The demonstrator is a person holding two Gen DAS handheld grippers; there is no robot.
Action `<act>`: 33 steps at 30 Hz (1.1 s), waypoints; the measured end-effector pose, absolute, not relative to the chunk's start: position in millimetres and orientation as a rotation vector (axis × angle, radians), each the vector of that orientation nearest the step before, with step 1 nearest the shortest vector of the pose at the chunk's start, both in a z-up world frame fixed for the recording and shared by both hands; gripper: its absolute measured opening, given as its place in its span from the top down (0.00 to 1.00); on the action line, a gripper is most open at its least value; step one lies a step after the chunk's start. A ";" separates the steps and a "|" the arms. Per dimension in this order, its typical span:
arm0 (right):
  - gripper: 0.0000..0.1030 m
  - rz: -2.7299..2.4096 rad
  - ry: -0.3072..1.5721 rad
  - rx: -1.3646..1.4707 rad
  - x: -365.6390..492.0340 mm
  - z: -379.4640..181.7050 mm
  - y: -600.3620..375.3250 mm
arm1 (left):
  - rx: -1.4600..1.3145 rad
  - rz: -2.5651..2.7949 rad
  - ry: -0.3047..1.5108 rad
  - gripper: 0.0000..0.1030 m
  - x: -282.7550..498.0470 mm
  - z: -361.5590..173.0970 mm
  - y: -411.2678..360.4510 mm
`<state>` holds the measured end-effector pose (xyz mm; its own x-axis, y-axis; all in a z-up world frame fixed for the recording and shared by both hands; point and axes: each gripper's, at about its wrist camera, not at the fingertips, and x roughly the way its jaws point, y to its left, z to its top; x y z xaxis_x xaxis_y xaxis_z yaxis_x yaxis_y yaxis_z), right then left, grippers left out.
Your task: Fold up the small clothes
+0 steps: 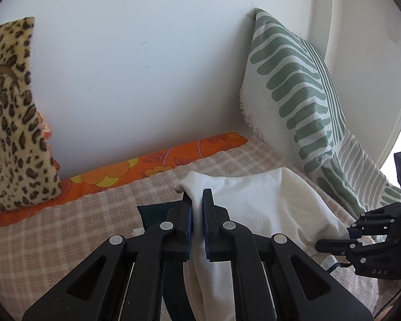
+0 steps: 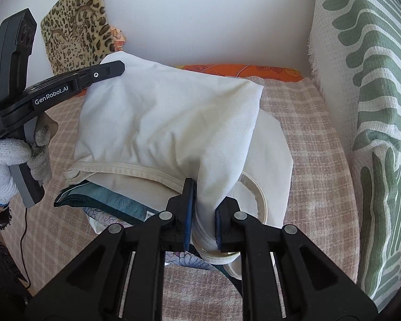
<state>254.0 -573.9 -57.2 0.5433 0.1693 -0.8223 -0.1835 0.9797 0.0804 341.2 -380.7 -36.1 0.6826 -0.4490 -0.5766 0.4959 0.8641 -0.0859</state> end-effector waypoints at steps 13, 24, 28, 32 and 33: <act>0.50 0.082 0.957 0.022 239.5 -43.6 -587.5 | 0.089 -0.451 0.642 0.50 337.1 -21.8 -353.5; 0.47 0.060 0.898 0.043 203.3 -16.3 -565.8 | 0.074 -0.485 0.604 0.40 290.0 10.3 -329.2; 0.41 0.050 0.873 0.039 190.2 -3.9 -554.1 | 0.070 -0.497 0.586 0.35 269.7 23.3 -319.7; 0.40 0.041 0.855 0.045 177.1 6.2 -542.3 | 0.073 -0.503 0.560 0.33 249.0 36.3 -309.8; 0.40 0.038 0.852 0.042 174.1 8.3 -539.0 | 0.074 -0.507 0.555 0.32 243.8 38.8 -307.1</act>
